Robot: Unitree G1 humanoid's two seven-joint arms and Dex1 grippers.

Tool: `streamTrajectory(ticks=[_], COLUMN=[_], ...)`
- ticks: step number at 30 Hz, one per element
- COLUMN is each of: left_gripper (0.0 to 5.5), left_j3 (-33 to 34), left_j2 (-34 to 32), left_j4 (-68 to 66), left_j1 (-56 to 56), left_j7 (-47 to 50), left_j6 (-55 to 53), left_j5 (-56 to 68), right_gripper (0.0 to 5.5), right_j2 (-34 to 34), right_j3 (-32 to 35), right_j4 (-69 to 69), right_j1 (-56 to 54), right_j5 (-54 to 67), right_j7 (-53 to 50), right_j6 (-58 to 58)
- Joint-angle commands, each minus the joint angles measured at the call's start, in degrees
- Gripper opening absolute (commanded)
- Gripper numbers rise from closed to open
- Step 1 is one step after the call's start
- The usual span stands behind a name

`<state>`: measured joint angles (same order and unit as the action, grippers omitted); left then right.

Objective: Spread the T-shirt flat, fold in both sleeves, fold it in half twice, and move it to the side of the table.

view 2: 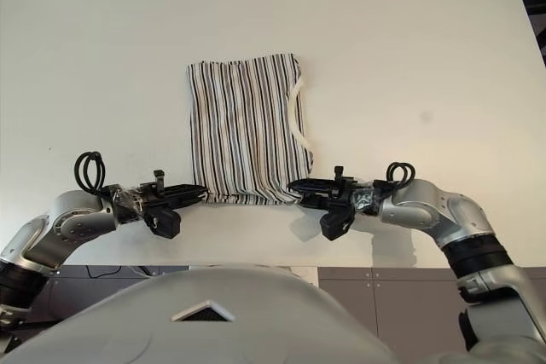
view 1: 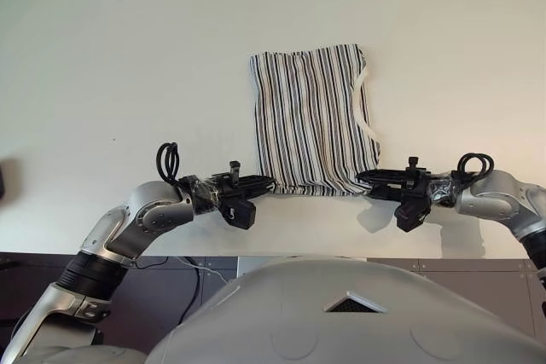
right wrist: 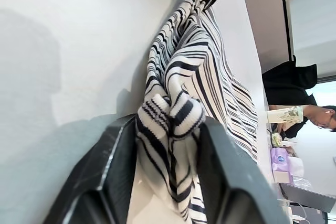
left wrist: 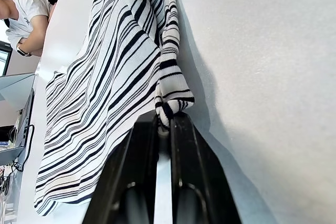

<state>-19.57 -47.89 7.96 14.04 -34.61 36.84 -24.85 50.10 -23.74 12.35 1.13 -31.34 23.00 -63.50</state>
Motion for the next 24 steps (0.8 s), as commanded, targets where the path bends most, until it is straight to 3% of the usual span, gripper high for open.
streamTrajectory(ticks=[1,6,12,18,24], left_gripper=[0.14,0.14,0.14,0.14,0.14], left_j3=[0.79,1.99,1.38,6.32,11.62], left_j2=[-2.32,-4.14,-2.41,-6.87,-7.58], left_j4=[0.54,0.22,1.68,8.59,22.97], left_j1=[1.67,0.52,-2.41,10.17,20.49], left_j7=[-0.40,-1.25,-3.46,-2.90,-2.83], left_j6=[1.32,3.71,2.65,3.92,-2.61], left_j5=[-0.44,2.32,8.70,14.30,23.58], right_gripper=[0.89,0.19,0.10,0.10,0.10], right_j2=[1.16,1.45,3.43,13.30,27.52], right_j3=[-0.97,-1.95,-1.37,4.00,11.68], right_j4=[1.03,-0.89,-8.85,-17.13,-32.45], right_j1=[-0.85,-3.41,-2.22,2.03,16.48], right_j5=[5.38,11.66,16.95,33.95,52.62], right_j7=[4.81,11.86,16.94,23.61,30.92], right_j6=[4.19,8.22,10.33,18.53,28.94])
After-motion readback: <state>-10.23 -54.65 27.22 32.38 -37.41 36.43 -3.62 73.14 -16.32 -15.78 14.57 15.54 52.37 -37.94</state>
